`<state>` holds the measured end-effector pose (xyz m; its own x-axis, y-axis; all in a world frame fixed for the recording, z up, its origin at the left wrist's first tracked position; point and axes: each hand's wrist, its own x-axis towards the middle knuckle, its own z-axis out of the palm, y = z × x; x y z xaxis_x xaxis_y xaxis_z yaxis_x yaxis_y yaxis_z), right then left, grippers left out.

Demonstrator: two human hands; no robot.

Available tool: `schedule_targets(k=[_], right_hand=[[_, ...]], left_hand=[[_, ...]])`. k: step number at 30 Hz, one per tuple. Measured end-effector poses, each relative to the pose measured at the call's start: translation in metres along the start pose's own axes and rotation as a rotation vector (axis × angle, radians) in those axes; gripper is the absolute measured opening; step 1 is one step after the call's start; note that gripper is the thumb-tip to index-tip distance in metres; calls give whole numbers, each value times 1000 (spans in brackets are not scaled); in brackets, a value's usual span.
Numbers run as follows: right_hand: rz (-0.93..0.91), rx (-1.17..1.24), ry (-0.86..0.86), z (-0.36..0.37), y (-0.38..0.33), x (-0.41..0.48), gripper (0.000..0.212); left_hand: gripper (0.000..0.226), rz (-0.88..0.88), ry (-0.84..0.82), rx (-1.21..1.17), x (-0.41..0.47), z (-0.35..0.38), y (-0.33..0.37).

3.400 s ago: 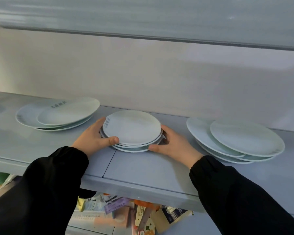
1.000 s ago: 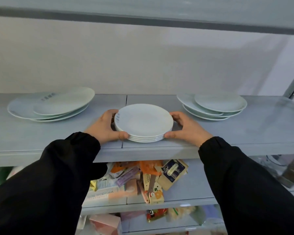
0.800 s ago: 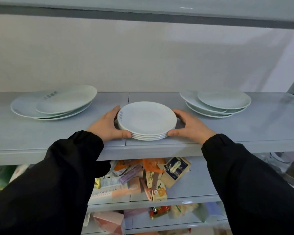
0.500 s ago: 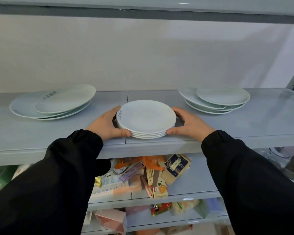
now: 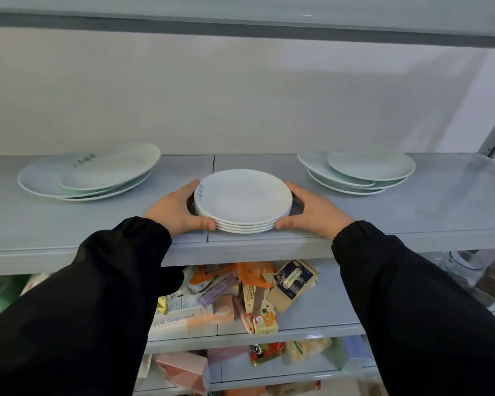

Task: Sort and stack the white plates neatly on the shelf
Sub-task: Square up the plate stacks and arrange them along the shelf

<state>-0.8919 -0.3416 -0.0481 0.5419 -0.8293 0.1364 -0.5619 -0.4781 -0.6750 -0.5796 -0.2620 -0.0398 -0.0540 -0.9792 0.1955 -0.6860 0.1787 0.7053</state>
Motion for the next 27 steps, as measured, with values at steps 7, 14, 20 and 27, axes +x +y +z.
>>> schedule_targets(k=[7, 14, 20, 27], right_hand=[[-3, -17, -13, 0, 0, 1, 96], [-9, -9, -12, -1, -2, -1, 95], [-5, -17, -26, 0, -3, -1, 97], [-6, -27, -16, -1, -5, -1, 98]], left_hand=[[88, -46, 7, 17, -2, -1, 1], [115, -71, 11, 46, 1, -1, -1], [132, -70, -18, 69, 0, 0, -2], [132, -46, -4, 67, 2, 2, -4]])
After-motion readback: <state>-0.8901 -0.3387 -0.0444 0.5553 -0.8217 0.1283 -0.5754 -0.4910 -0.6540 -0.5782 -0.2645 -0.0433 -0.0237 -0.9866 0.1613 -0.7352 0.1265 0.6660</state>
